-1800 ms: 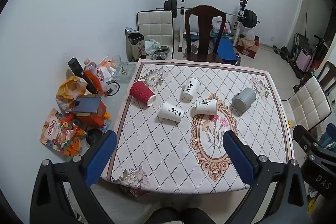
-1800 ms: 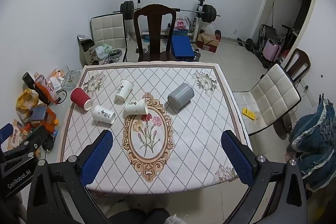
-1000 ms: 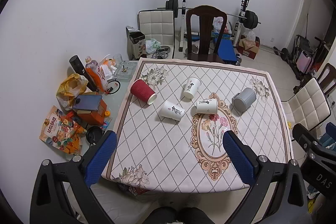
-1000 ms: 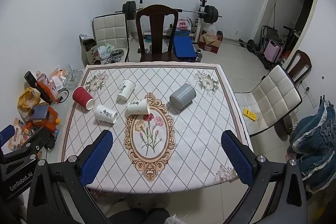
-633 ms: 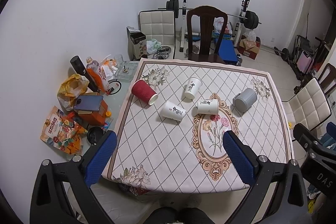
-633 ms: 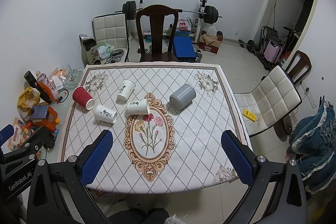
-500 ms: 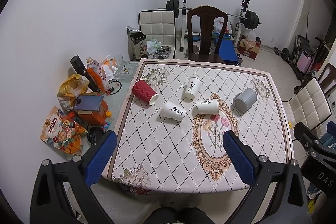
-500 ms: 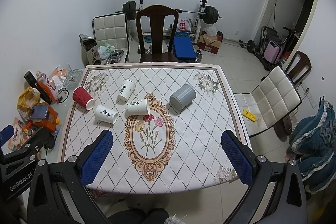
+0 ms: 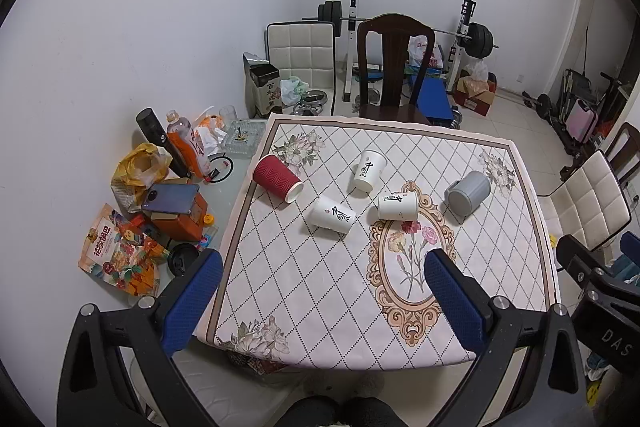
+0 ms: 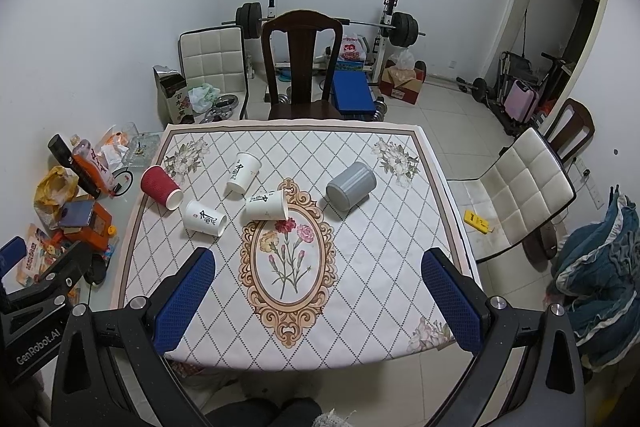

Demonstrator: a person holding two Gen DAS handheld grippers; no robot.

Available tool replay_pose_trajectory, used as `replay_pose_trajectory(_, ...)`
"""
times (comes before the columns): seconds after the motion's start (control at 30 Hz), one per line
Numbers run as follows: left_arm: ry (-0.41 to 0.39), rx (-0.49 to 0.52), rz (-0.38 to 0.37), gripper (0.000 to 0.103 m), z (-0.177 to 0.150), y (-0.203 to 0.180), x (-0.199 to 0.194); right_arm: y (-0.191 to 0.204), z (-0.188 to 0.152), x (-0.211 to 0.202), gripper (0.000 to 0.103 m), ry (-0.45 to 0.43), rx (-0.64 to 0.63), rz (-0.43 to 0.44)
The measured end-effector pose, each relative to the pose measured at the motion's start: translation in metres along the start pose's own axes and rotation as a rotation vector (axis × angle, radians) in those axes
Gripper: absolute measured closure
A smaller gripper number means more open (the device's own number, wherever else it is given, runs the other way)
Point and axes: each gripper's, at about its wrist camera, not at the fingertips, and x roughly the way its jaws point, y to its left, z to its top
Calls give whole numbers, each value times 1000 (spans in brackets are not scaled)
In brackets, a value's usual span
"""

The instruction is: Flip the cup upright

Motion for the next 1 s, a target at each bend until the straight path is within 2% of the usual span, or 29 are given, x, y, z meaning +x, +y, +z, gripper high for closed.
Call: replay_pose_trajectory(1.0, -3, -6, -3, 0, 6, 2, -1, 5, 4, -1, 0, 0, -4, 2)
